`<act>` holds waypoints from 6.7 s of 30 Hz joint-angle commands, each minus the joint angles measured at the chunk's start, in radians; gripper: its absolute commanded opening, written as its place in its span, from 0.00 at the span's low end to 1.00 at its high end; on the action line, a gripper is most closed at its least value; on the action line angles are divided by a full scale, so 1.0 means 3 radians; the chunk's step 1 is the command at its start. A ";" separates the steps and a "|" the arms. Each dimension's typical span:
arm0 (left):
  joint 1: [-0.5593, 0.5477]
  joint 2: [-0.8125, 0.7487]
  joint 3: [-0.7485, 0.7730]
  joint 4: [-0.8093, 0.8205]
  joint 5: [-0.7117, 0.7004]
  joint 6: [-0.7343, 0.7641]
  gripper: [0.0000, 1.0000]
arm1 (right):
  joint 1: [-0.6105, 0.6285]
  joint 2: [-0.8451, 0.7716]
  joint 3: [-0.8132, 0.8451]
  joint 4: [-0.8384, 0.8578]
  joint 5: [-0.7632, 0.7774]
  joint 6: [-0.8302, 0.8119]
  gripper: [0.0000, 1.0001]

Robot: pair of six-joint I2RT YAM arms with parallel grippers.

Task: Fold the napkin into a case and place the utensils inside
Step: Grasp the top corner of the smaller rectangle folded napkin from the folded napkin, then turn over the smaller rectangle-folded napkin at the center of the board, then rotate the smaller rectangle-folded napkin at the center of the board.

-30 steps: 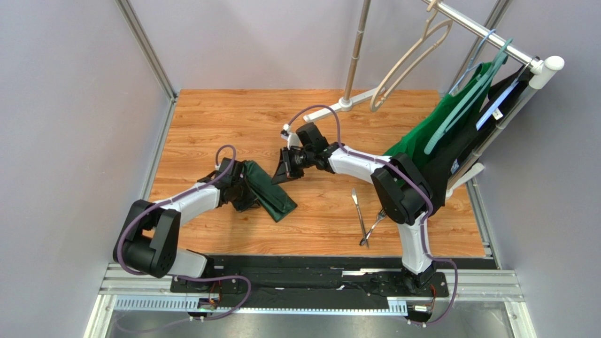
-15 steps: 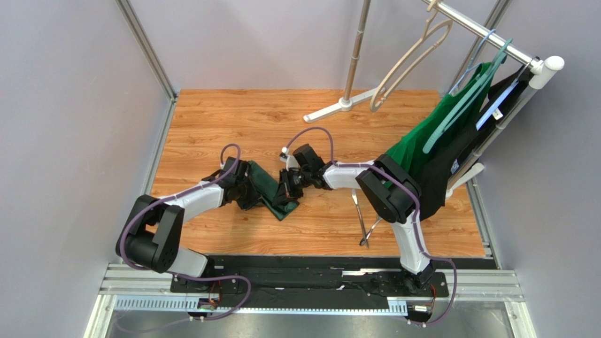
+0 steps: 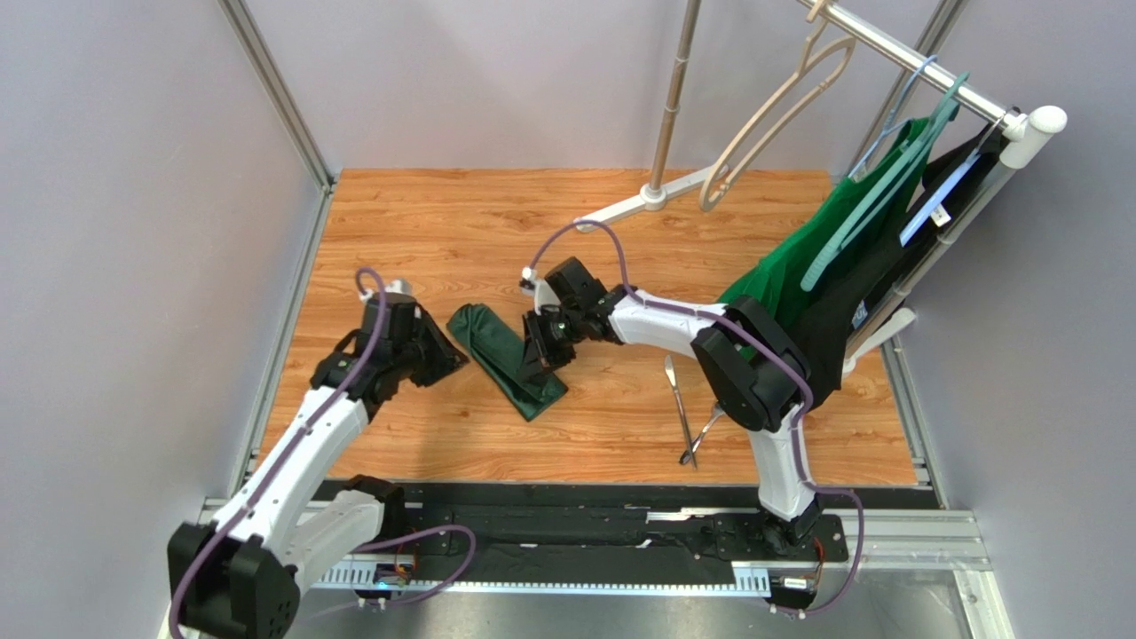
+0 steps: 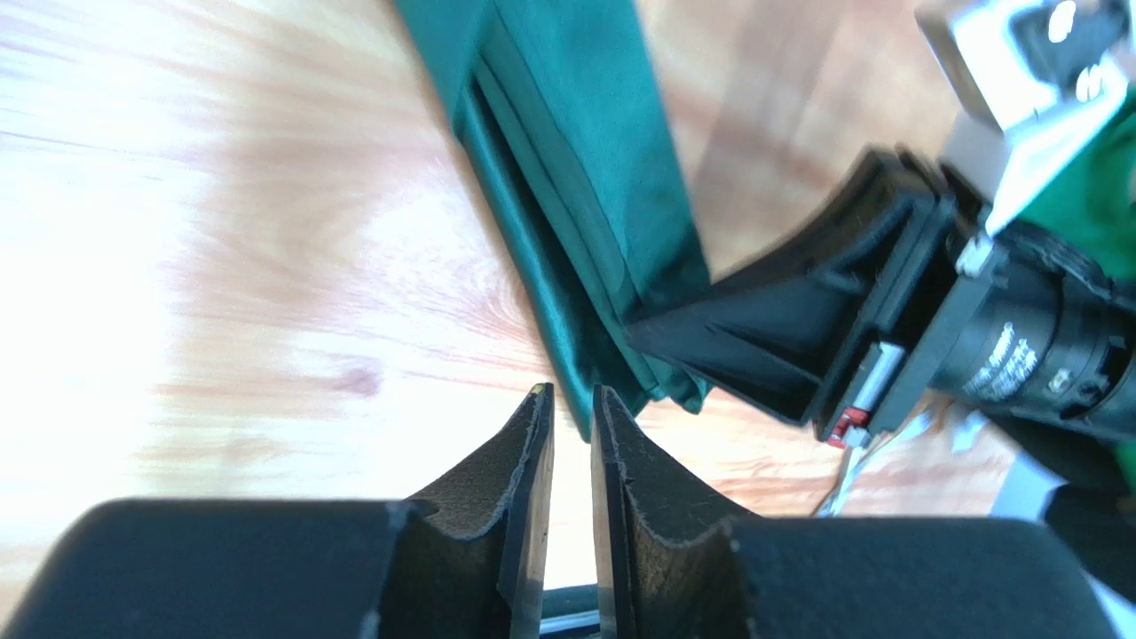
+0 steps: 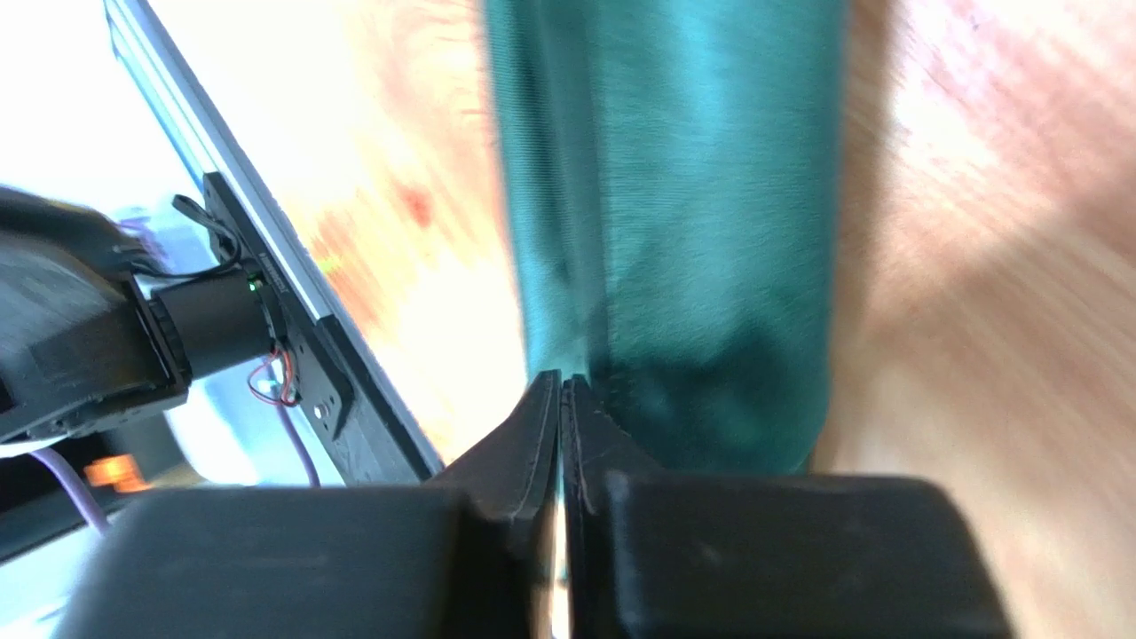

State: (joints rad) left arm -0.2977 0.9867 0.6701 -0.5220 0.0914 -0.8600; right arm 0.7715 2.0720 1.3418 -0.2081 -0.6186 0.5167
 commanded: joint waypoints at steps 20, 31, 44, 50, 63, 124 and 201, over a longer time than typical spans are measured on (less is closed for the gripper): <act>0.0236 -0.0564 0.0942 -0.0920 -0.0075 0.0387 0.22 | 0.0593 0.0441 0.1862 -0.2047 0.1836 -0.1584 0.76; 0.0348 -0.0119 0.0927 -0.0857 0.0069 0.0382 0.20 | 0.0670 0.0554 0.1934 -0.1981 0.1919 -0.1533 0.76; 0.0353 -0.0272 0.0840 -0.0827 0.0099 0.0366 0.20 | 0.0731 0.0605 0.1878 -0.1904 0.1857 -0.1472 0.72; 0.0358 -0.0313 0.0860 -0.0837 0.0115 0.0366 0.20 | 0.0782 0.0661 0.1852 -0.1878 0.1893 -0.1400 0.69; 0.0364 -0.0318 0.0834 -0.0827 0.0120 0.0382 0.20 | 0.0977 0.0973 0.1929 -0.1930 0.2471 -0.1211 0.51; -0.0326 0.1890 0.1034 0.0666 0.0212 0.0535 0.20 | -0.0680 0.0180 -0.2724 0.5582 -0.0413 0.2543 0.11; -0.0521 0.0925 0.0891 0.0068 0.0283 0.0602 0.29 | 0.0129 -0.0725 -0.0737 -0.0712 0.2705 -0.0848 0.13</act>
State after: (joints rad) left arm -0.4564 1.3079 0.9497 -0.4988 0.1516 -0.6685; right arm 0.9119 1.7702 1.0313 -0.3473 -0.0483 0.3485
